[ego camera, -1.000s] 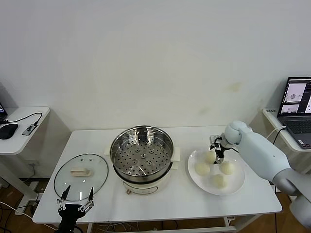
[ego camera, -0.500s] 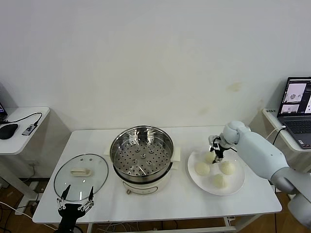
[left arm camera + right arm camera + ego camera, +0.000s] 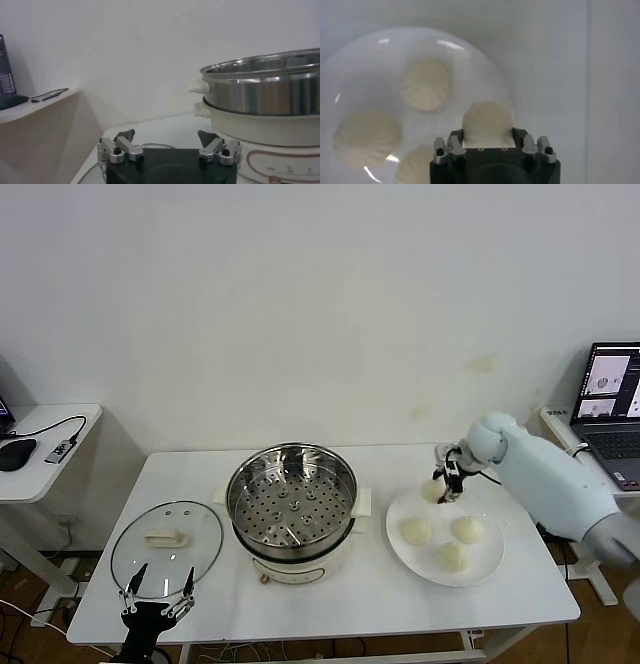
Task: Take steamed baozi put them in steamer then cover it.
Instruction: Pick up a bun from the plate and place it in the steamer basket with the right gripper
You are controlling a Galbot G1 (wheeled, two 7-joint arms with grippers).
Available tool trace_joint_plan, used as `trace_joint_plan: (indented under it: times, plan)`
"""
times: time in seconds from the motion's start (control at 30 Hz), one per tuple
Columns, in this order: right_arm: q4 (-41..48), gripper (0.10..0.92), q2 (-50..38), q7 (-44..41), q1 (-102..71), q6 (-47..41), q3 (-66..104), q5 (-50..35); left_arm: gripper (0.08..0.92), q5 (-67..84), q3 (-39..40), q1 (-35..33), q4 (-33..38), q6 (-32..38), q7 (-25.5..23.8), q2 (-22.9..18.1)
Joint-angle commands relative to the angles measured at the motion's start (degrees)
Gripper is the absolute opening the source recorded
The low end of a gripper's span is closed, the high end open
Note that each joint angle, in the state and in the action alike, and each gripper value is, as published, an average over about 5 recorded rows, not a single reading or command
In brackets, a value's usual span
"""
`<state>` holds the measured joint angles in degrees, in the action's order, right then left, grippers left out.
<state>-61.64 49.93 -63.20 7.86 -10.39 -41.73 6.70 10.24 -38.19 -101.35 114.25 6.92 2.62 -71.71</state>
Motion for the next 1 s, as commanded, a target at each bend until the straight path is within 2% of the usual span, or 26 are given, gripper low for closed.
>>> trace_joint_plan:
  times: [0.03,0.27,0.6,0.8,1.0]
  plan:
    - [-5.4,0.611,-2.4,0.0,7.3,-1.3,-4.4,-8.1,0.823,2.1,0.0,0.0,-0.1,0.0,-0.1,0.2]
    - [-7.2,0.611,0.8,0.1,17.3,-0.3,-11.1,-15.4,0.823,3.0,0.1,0.3,-0.3,0.2,-0.3,0.8]
    - [-4.1,0.616,14.5,2.3,25.9,6.7,-21.0,-20.6,0.823,4.2,-0.1,0.8,-1.1,0.5,-0.3,1.2]
    - [-2.7,0.619,21.4,3.7,24.3,14.9,-24.6,-19.4,0.823,4.2,-0.3,0.7,-0.8,0.6,-0.2,1.1]
    - [-0.8,0.619,25.7,5.8,22.7,22.2,-27.7,-14.6,0.823,4.1,-0.5,0.6,-0.6,0.7,-0.2,0.9]
